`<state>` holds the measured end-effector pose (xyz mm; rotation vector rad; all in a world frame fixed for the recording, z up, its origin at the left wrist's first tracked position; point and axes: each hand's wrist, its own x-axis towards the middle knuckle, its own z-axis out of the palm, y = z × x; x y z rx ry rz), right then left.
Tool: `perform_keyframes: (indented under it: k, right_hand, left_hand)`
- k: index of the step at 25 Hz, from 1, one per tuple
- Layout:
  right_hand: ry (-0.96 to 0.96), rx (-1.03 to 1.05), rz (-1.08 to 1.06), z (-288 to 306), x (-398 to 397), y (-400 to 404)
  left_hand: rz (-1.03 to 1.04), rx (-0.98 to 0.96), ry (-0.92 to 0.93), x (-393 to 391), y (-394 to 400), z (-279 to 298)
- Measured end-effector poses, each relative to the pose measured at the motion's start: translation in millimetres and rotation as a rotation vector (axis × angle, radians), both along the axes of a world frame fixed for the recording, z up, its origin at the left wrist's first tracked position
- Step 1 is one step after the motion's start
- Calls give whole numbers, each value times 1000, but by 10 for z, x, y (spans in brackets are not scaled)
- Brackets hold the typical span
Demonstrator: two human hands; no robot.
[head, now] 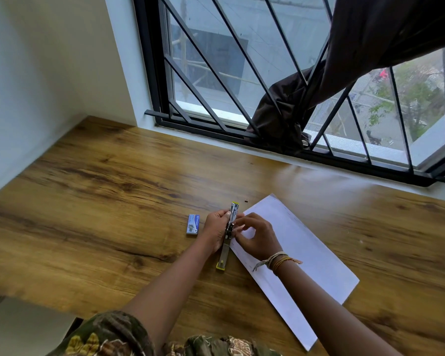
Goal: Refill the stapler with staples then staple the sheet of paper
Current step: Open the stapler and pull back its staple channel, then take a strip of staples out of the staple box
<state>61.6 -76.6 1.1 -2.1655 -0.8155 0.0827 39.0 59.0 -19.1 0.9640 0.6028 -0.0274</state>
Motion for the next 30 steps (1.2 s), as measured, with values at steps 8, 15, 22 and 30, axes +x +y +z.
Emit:
perform_keyframes:
  k: [8, 15, 22, 30]
  right_hand:
    - [-41, -20, -46, 22, -19, 39]
    - [-82, -114, -77, 35, 67, -103]
    - [-69, -86, -101, 154, 65, -68]
    - [-80, -140, 92, 314, -79, 630]
  left_hand:
    - [11, 31, -25, -24, -4, -1]
    - [60, 54, -37, -96, 26, 77]
    - [272, 474, 18, -317, 416, 208]
    - [517, 462, 196, -689, 756, 147]
